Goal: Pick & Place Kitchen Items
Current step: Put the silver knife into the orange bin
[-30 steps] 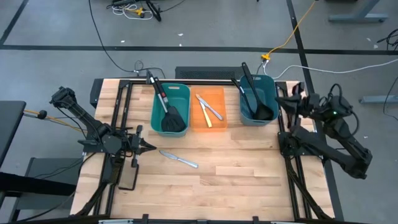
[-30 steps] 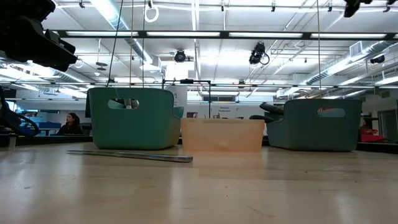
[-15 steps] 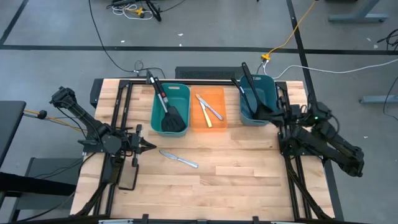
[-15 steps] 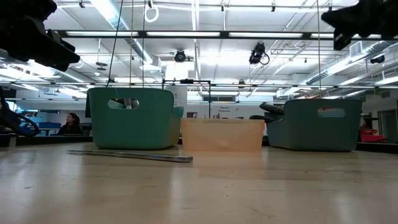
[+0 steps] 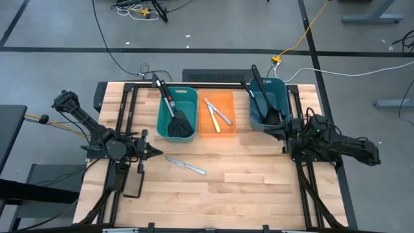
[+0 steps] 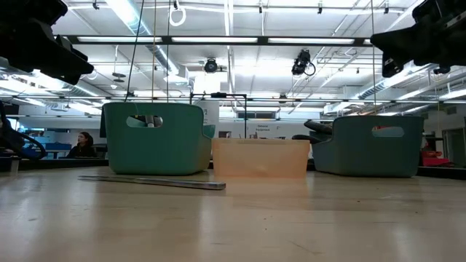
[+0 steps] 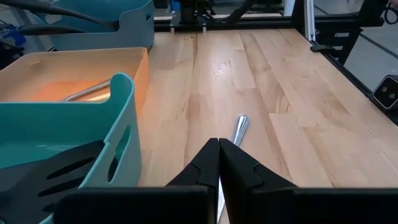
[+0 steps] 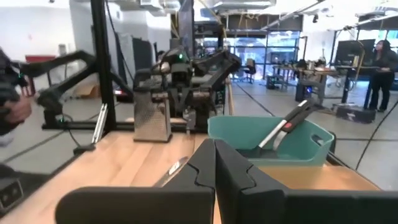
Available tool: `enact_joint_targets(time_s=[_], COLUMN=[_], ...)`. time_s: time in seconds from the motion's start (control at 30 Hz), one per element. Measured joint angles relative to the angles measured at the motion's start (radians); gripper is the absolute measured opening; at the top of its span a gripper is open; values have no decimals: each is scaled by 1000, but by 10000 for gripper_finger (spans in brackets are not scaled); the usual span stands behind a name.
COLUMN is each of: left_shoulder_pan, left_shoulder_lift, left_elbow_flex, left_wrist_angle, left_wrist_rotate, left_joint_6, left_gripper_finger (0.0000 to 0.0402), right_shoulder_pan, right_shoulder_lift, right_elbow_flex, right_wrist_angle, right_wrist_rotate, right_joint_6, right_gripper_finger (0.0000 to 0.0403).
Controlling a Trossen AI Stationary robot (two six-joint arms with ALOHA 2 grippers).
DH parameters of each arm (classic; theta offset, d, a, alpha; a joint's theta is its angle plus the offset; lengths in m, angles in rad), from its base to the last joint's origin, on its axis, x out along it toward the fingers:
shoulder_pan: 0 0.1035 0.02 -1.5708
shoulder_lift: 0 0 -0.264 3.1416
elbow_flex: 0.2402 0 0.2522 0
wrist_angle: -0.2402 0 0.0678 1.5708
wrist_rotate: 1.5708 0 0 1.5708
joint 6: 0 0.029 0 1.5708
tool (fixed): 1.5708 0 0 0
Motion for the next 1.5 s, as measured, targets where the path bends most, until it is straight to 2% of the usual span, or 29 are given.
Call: enact_joint_targets(time_s=[0.13, 0.3, 0.53, 0.8, 0.9, 1.07, 1.2, 1.33, 1.5], left_shoulder_pan=[0, 1, 37, 117, 164, 228, 278, 331, 373], left_shoulder_lift=[0, 6, 140, 461, 604, 816, 956, 1070, 1168], left_elbow_flex=[0, 20, 240, 562, 631, 675, 691, 704, 715], left_wrist_angle=[3, 53, 43, -247, -281, -279, -267, -209, -222], left_wrist_rotate=[-5, -70, -47, 104, 196, 337, 447, 583, 602], left_joint_6=[1, 49, 128, 152, 161, 176, 179, 212, 270], left_gripper_finger=[11, 11, 11, 11, 11, 20, 50, 100, 156], right_shoulder_pan=[67, 106, 112, 112, 112, 112, 112, 112, 112], right_shoulder_lift=[0, 0, 1, 0, 0, 1, 1, 1, 1], right_elbow_flex=[-31, -75, -101, -101, -101, -101, -101, -101, -101], right_wrist_angle=[-3, 1, 25, 26, 26, 8, -3, -3, -3], right_wrist_rotate=[83, 154, 163, 173, 173, 173, 173, 173, 173], right_joint_6=[-24, -19, -6, -5, 3, 32, 56, 66, 71], right_gripper_finger=[0, 3, 6, 5, 6, 6, 6, 6, 6])
